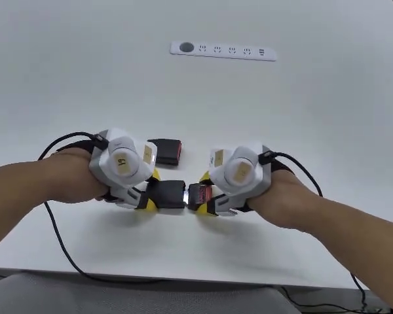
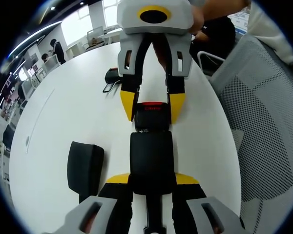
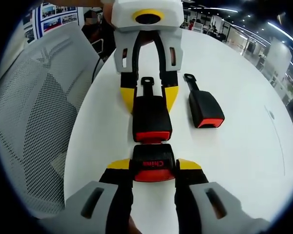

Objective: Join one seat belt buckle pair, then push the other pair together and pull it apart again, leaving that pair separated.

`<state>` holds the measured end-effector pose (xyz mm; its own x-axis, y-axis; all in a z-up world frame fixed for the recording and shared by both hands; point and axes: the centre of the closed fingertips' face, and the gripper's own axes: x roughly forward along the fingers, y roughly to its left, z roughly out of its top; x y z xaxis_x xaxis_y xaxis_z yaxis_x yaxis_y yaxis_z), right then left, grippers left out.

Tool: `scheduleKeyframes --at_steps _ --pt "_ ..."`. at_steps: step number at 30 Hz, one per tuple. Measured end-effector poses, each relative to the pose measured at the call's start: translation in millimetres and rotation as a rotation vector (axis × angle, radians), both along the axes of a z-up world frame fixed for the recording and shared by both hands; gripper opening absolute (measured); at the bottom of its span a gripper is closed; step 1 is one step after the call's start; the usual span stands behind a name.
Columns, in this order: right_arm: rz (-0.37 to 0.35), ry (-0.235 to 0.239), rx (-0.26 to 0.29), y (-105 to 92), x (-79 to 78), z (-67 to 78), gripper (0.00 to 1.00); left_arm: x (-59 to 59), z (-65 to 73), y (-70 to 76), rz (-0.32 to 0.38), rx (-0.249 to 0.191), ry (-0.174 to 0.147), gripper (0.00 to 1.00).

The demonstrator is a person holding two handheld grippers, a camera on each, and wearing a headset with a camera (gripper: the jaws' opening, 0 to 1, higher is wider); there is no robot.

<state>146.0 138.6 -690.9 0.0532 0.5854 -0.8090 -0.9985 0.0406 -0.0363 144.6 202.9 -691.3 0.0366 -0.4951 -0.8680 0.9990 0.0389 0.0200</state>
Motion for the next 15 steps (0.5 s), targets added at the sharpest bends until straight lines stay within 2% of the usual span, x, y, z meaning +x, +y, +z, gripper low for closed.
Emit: scheduleKeyframes --at_steps 7,11,15 --pt "-0.006 -0.004 -0.019 2.2 4.9 -7.3 0.3 0.1 0.8 -0.9 -0.005 0.0 0.006 0.3" --pt "0.029 -0.04 -0.038 2.0 4.5 -5.0 0.29 0.5 1.2 2.6 -0.011 -0.013 -0.004 0.3" --pt "0.021 -0.026 -0.035 3.0 4.5 -2.9 0.29 2.4 1.1 2.8 0.0 -0.019 0.005 0.3"
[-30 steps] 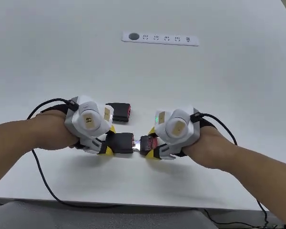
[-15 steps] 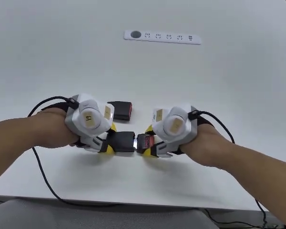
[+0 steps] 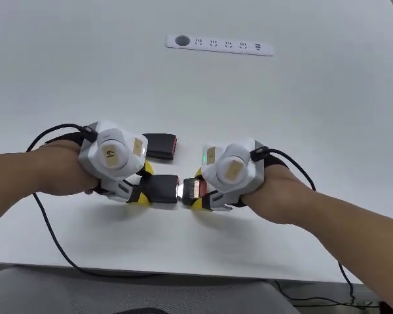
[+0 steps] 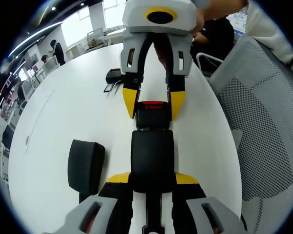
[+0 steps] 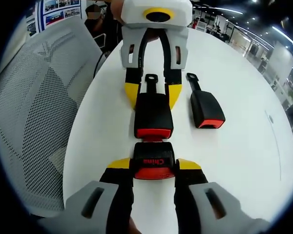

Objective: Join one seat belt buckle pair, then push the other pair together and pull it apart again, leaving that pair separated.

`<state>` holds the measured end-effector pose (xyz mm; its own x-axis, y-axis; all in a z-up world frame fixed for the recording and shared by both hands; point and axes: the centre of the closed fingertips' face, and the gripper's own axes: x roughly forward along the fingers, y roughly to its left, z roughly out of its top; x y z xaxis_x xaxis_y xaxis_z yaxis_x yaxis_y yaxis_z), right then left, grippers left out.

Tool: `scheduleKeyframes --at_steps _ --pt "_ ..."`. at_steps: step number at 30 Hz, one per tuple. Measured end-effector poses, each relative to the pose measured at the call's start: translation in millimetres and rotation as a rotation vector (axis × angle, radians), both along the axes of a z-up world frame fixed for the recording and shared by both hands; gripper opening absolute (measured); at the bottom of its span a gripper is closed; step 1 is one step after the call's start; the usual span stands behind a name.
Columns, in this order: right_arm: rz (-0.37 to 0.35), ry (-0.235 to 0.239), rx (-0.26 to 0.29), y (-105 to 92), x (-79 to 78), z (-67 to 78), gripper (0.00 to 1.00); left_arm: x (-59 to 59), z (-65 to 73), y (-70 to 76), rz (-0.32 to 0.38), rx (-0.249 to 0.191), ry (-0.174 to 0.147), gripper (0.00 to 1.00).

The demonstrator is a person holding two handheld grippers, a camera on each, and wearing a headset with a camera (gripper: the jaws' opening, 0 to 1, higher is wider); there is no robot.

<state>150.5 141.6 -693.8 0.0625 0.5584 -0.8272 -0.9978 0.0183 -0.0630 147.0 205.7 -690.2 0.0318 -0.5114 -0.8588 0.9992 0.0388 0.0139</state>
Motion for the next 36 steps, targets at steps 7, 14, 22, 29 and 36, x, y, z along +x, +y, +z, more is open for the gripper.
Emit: scheduleKeyframes --at_steps 7,14,22,29,36 --pt "-0.018 0.026 0.009 0.0 2.3 0.0 0.29 1.8 -1.0 1.4 -0.004 0.001 0.005 0.29" --pt "-0.024 0.026 0.0 2.3 -0.1 3.3 0.29 1.2 1.0 0.4 -0.02 0.011 0.003 0.3" --pt "-0.032 0.03 -0.008 3.1 -0.6 3.6 0.3 2.1 0.6 1.0 -0.002 0.019 0.013 0.3" --pt "-0.045 0.034 -0.005 0.9 -1.1 5.4 0.32 2.2 -0.1 0.5 0.0 0.044 0.012 0.32" --pt "-0.04 0.038 -0.014 -0.6 -1.6 4.1 0.33 3.1 -0.8 0.0 0.006 0.06 0.021 0.33"
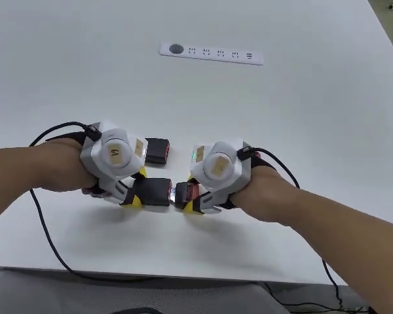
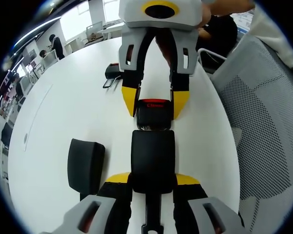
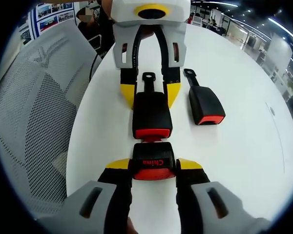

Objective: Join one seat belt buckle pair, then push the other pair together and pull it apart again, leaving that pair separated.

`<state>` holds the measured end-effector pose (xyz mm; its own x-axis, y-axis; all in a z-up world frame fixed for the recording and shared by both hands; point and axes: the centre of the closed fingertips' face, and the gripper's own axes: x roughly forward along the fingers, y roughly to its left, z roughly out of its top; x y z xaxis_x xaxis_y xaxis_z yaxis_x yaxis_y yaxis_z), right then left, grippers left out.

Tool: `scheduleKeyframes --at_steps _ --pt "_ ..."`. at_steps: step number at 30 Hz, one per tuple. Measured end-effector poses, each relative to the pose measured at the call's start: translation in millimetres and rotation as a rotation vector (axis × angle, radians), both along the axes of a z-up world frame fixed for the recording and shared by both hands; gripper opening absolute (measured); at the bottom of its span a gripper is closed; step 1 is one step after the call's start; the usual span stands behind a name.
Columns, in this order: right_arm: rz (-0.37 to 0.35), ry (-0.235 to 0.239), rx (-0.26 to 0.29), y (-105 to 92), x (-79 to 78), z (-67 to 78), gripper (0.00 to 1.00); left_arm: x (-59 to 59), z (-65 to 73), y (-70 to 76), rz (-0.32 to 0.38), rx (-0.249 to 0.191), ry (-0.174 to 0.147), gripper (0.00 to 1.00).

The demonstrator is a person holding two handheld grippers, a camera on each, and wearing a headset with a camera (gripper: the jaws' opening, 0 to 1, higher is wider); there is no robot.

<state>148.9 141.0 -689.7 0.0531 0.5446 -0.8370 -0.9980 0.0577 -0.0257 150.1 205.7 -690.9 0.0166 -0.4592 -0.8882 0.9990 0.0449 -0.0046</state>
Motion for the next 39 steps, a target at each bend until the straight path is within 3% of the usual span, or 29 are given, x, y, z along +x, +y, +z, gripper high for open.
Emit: scheduleKeyframes --at_steps 5,8,11,17,19,25,31,37,39 --pt "-0.006 0.003 0.012 -0.3 0.2 2.6 0.33 -0.2 3.3 -1.1 0.016 -0.003 0.001 0.34" --pt "-0.013 0.01 0.032 1.1 -0.2 5.9 0.33 -0.7 18.0 -13.5 0.047 -0.067 0.003 0.35" --pt "-0.019 -0.002 0.055 4.3 2.3 13.3 0.34 -0.9 27.6 -17.8 0.038 -0.08 -0.01 0.35" --pt "-0.02 -0.019 0.09 1.9 11.7 31.2 0.34 14.4 44.8 -26.3 0.064 -0.157 -0.032 0.35" --pt "-0.028 -0.017 0.099 -1.4 14.9 38.3 0.33 20.1 47.5 -26.4 0.067 -0.162 -0.034 0.35" --pt "-0.056 -0.036 0.082 -21.2 31.4 37.2 0.32 41.6 45.7 -23.0 0.067 -0.147 -0.064 0.36" --pt "-0.072 -0.062 0.04 -55.1 53.9 31.4 0.3 65.9 41.4 -15.0 0.079 -0.135 -0.09 0.36" --pt "-0.107 -0.074 0.006 -85.3 73.2 29.6 0.31 77.9 37.7 -11.5 0.071 -0.113 -0.092 0.38" --pt "-0.088 -0.116 -0.039 -98.8 80.4 27.3 0.3 83.6 33.3 -10.0 0.067 -0.1 -0.091 0.38"
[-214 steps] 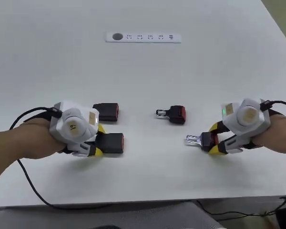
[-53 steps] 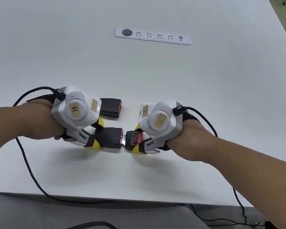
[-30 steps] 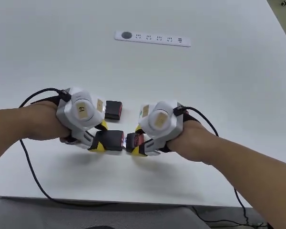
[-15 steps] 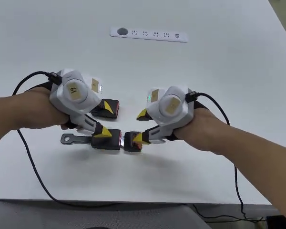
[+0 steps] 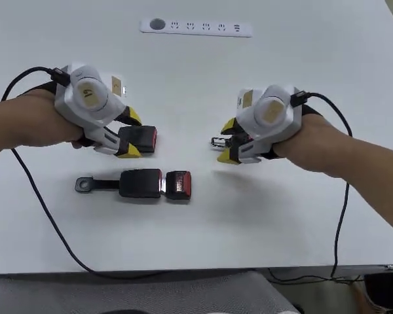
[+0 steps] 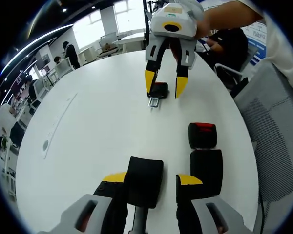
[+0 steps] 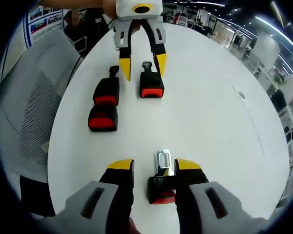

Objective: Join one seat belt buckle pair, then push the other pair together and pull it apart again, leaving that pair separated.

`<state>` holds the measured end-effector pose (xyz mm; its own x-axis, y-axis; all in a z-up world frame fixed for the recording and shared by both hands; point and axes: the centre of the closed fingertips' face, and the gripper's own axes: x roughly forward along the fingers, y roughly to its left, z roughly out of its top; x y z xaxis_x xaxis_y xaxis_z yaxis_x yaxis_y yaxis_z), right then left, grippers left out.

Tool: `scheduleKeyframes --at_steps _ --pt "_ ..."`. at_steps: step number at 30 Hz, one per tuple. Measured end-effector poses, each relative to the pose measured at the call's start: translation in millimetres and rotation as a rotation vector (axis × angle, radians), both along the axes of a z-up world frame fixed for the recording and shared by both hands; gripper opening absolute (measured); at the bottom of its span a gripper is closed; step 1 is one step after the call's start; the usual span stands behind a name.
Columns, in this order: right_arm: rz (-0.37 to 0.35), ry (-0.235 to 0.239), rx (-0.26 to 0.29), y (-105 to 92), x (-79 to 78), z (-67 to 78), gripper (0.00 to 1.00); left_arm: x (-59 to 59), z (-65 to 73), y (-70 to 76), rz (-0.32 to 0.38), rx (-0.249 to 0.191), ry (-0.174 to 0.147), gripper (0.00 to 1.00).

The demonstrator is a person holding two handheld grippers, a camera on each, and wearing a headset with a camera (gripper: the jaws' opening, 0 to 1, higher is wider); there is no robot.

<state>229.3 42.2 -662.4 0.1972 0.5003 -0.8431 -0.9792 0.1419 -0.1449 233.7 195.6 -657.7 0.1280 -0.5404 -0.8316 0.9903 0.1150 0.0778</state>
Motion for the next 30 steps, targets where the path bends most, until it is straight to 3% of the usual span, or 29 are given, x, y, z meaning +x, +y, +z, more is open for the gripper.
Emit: scheduleKeyframes --at_steps 4,12,15,30 --pt "-0.021 0.014 -0.003 -14.6 9.0 -6.6 0.31 4.0 -9.6 2.8 -0.017 0.03 0.005 0.39" --pt "-0.024 0.073 -0.026 -34.5 6.9 -20.2 0.31 8.7 -24.8 17.7 -0.007 0.063 0.031 0.38" --pt "-0.036 0.1 -0.004 -34.5 7.0 -21.0 0.32 10.2 -25.3 17.7 -0.006 0.061 0.032 0.37" --pt "0.046 0.108 -0.023 -33.2 7.6 -27.2 0.32 11.5 -28.8 17.9 -0.025 0.08 0.037 0.34"
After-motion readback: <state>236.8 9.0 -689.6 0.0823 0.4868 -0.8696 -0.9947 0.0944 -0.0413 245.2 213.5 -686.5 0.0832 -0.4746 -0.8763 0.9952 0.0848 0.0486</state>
